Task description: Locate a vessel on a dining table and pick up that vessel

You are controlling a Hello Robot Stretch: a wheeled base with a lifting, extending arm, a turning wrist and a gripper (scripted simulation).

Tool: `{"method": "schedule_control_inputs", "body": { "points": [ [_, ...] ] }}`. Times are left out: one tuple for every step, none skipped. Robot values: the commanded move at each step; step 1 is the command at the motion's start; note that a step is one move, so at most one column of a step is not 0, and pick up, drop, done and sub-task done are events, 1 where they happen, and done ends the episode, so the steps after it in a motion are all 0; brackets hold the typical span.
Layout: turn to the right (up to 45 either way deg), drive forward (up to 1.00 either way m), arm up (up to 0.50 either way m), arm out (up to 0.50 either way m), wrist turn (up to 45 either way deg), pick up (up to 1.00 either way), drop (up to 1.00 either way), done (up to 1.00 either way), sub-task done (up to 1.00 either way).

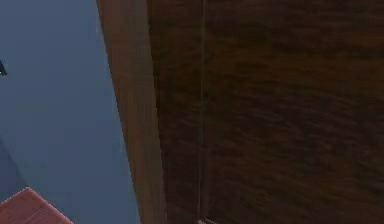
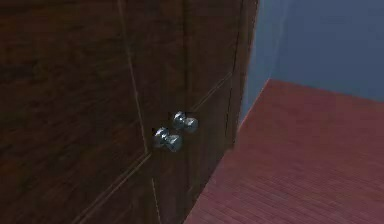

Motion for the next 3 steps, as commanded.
{"method": "schedule_control_inputs", "body": {
  "points": [
    [-45.0, 0.00, 0.00, 0.00, 0.0, 0.00, 0.00, 0.00, 0.00],
    [-45.0, 0.00, 0.00, 0.00, 0.0, 0.00, 0.00, 0.00, 0.00],
    [-45.0, 0.00, 0.00, 0.00, 0.0, 0.00, 0.00, 0.00, 0.00]
  ]
}}
